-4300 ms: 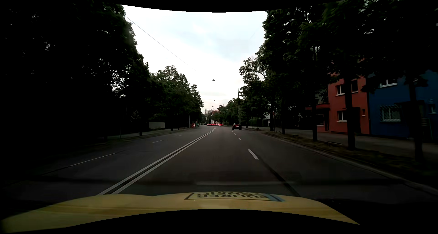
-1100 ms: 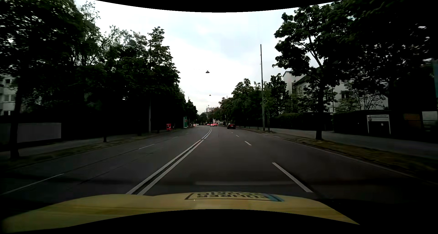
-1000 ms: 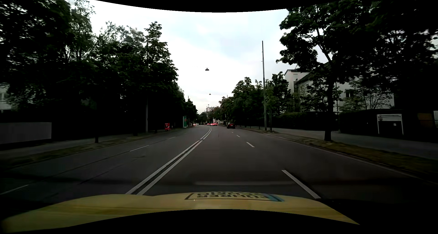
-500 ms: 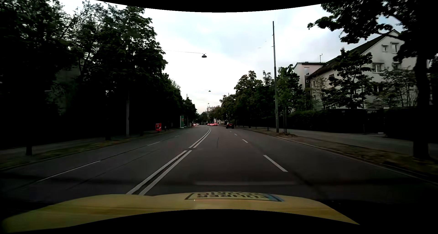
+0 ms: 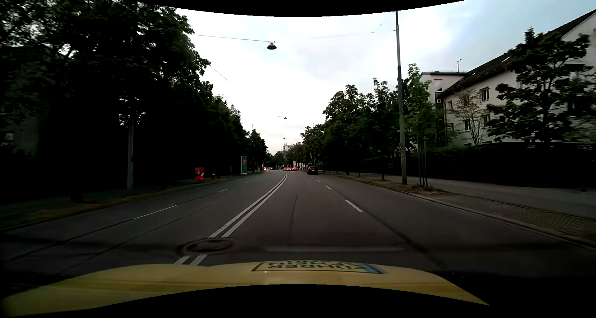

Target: Follow the waypoints while adhering to traffic rules and regulations

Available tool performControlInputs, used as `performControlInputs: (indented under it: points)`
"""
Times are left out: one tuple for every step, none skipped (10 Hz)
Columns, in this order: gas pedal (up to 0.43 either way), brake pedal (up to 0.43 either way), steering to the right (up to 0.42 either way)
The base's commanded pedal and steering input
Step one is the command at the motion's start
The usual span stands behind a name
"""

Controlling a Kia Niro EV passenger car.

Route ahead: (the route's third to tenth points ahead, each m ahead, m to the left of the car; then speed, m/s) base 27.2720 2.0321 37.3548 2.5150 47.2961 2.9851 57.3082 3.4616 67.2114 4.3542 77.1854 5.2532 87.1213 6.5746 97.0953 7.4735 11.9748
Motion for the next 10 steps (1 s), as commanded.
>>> performControlInputs:
  points:
    - [0.028, 0.000, -0.008]
    - [0.028, 0.000, -0.008]
    - [0.028, 0.000, -0.008]
    - [0.028, 0.000, -0.008]
    - [0.028, 0.000, -0.008]
    - [0.028, 0.000, -0.008]
    - [0.028, 0.000, -0.008]
    - [0.028, 0.000, -0.008]
    - [0.028, 0.000, -0.008]
    - [0.028, 0.000, -0.008]
